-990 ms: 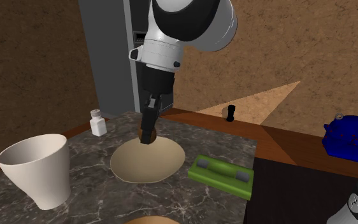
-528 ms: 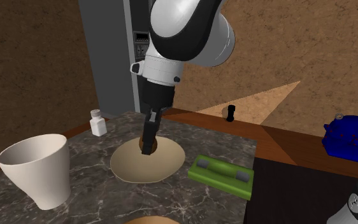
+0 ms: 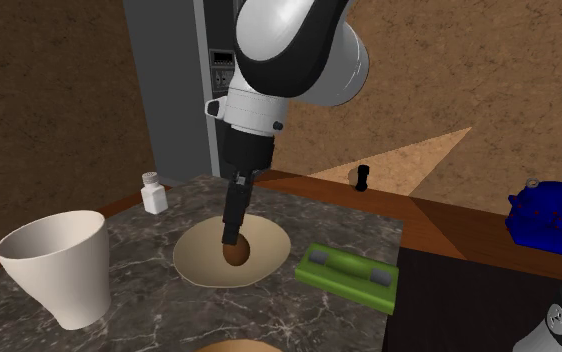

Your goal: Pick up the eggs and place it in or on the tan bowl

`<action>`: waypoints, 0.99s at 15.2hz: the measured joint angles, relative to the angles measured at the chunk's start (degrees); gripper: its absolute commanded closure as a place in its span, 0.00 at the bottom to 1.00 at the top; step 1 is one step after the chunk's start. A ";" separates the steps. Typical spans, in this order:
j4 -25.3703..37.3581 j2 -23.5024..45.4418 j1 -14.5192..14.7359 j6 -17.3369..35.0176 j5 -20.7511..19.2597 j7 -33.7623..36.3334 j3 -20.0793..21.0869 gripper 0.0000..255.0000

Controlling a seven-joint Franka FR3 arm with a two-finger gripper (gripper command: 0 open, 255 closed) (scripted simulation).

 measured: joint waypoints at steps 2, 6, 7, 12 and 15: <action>0.00 0.00 0.00 0.00 0.00 0.00 0.00 0.00; -0.20 -2.57 -0.50 -2.07 -2.21 1.51 -0.20 0.00; 0.20 -3.84 -0.84 -3.60 -3.41 2.27 -0.30 0.00; 0.69 -6.69 -1.54 -6.68 -5.84 4.04 -0.25 0.00; 0.69 -6.77 -1.56 -6.76 -5.91 4.10 -0.24 0.00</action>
